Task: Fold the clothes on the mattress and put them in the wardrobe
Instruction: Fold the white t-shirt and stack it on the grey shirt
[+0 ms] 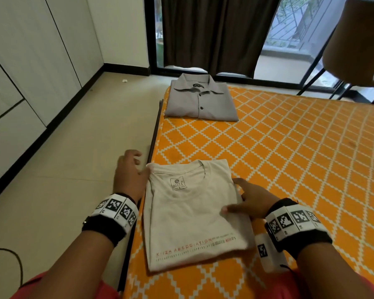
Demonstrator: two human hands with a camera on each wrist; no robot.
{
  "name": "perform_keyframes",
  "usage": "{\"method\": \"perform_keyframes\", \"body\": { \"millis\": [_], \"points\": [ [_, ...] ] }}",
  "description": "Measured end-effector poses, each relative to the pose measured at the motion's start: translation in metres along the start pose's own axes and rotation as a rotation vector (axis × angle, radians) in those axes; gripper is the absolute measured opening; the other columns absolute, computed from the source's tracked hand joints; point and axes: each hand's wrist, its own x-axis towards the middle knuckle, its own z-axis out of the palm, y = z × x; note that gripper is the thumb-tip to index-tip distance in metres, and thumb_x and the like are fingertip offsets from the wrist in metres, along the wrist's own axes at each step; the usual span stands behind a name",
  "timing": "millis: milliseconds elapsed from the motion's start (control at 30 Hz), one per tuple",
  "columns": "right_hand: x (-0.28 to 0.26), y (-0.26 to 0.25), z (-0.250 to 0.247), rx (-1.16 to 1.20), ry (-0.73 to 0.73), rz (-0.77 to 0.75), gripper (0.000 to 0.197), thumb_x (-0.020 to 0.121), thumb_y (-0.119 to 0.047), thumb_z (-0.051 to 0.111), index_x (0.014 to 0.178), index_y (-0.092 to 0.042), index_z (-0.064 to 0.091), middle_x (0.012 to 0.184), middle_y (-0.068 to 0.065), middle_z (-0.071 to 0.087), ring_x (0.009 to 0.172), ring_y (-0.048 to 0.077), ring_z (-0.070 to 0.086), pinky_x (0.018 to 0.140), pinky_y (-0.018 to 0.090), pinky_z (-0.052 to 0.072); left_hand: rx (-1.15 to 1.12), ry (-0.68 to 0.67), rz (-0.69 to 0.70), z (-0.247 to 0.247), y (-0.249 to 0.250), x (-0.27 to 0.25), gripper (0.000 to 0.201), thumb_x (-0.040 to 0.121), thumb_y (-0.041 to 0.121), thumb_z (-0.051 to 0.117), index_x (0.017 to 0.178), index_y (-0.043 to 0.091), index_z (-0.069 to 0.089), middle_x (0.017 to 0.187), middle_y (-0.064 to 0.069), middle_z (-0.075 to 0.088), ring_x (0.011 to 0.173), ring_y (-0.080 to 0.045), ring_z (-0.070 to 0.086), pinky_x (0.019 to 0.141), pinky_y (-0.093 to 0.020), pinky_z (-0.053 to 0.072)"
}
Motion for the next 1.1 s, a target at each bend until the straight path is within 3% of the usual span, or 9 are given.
{"method": "perform_keyframes", "body": {
  "millis": [67, 167, 300, 400, 533, 633, 700, 900, 1100],
  "points": [
    [0.006, 0.000, -0.009, -0.045, 0.233, -0.009, 0.063, 0.087, -0.053, 0.063, 0.139, -0.027, 0.040, 0.107, 0.002, 0.064, 0.088, 0.020, 0.064, 0.072, 0.034, 0.054, 0.042, 0.149, 0.058, -0.008, 0.005, 0.005, 0.026, 0.086, 0.012, 0.070, 0.109, 0.012, 0.058, 0.105, -0.009, 0.058, 0.071, -0.021, 0.055, 0.070, -0.030, 0.041],
    [0.021, -0.014, -0.016, -0.038, 0.531, -0.247, 0.030, 0.096, -0.032, 0.057, 0.125, -0.026, 0.057, 0.103, -0.001, 0.061, 0.083, 0.016, 0.056, 0.072, 0.031, 0.046, -0.011, 0.064, 0.132, -0.007, 0.025, -0.003, 0.014, 0.086, 0.010, 0.067, 0.098, 0.015, 0.063, 0.090, -0.001, 0.062, 0.068, -0.016, 0.055, 0.069, -0.027, 0.042],
    [0.038, -0.048, 0.005, -0.121, 0.329, -0.500, 0.021, 0.100, -0.028, 0.050, 0.117, -0.027, 0.063, 0.095, -0.005, 0.048, 0.079, 0.012, 0.047, 0.070, 0.028, 0.036, 0.064, -0.367, 0.230, 0.028, 0.044, -0.031, 0.007, 0.086, 0.022, 0.071, 0.091, 0.021, 0.065, 0.085, 0.003, 0.062, 0.071, -0.009, 0.054, 0.069, -0.030, 0.044],
    [0.047, -0.047, 0.018, -0.195, 0.278, -0.459, 0.020, 0.100, -0.034, 0.048, 0.114, -0.028, 0.061, 0.090, -0.007, 0.042, 0.079, 0.013, 0.045, 0.067, 0.029, 0.037, 0.273, -0.446, 0.308, 0.043, 0.041, -0.032, 0.010, 0.089, 0.030, 0.066, 0.094, 0.021, 0.067, 0.092, 0.005, 0.062, 0.095, -0.018, 0.053, 0.084, -0.036, 0.045],
    [0.051, -0.039, 0.020, -0.116, 0.324, -0.407, 0.019, 0.099, -0.036, 0.049, 0.102, -0.020, 0.060, 0.089, -0.003, 0.046, 0.079, 0.016, 0.047, 0.066, 0.028, 0.035, 0.443, -0.309, 0.313, 0.034, 0.032, -0.012, 0.006, 0.086, 0.028, 0.068, 0.087, 0.024, 0.072, 0.094, 0.000, 0.063, 0.095, -0.023, 0.057, 0.080, -0.039, 0.047],
    [0.053, -0.040, 0.022, -0.078, 0.359, -0.412, 0.013, 0.094, -0.030, 0.057, 0.097, -0.018, 0.060, 0.092, -0.002, 0.044, 0.076, 0.016, 0.047, 0.064, 0.027, 0.035, 0.300, -0.129, 0.146, 0.014, 0.022, 0.007, 0.009, 0.081, 0.018, 0.074, 0.087, 0.018, 0.068, 0.096, -0.005, 0.049, 0.086, -0.024, 0.055, 0.071, -0.031, 0.040],
    [0.053, -0.041, 0.025, -0.092, 0.388, -0.448, 0.012, 0.092, -0.023, 0.058, 0.104, -0.021, 0.059, 0.099, -0.002, 0.040, 0.074, 0.018, 0.047, 0.062, 0.031, 0.040, 0.277, -0.135, 0.040, 0.003, 0.016, 0.012, 0.025, 0.080, 0.024, 0.078, 0.097, 0.017, 0.061, 0.100, -0.003, 0.048, 0.085, -0.018, 0.051, 0.073, -0.028, 0.035],
    [0.049, -0.044, 0.029, -0.260, 0.372, -0.436, 0.043, 0.090, -0.020, 0.052, 0.131, -0.034, 0.049, 0.151, 0.000, 0.019, 0.121, 0.026, 0.046, 0.068, 0.035, 0.052, 0.226, -0.175, -0.006, 0.010, 0.005, 0.009, 0.018, 0.082, 0.017, 0.073, 0.099, 0.015, 0.068, 0.104, -0.005, 0.062, 0.086, -0.020, 0.058, 0.073, -0.026, 0.039],
    [0.048, -0.046, 0.020, -0.197, 0.503, -0.401, 0.024, 0.090, -0.018, 0.052, 0.110, -0.020, 0.065, 0.115, -0.006, 0.051, 0.088, 0.020, 0.058, 0.059, 0.028, 0.041, 0.158, -0.068, 0.090, 0.011, 0.011, 0.007, 0.028, 0.074, -0.001, 0.065, 0.092, 0.016, 0.054, 0.098, -0.002, 0.054, 0.073, -0.021, 0.053, 0.059, -0.016, 0.034]
  ]
}}
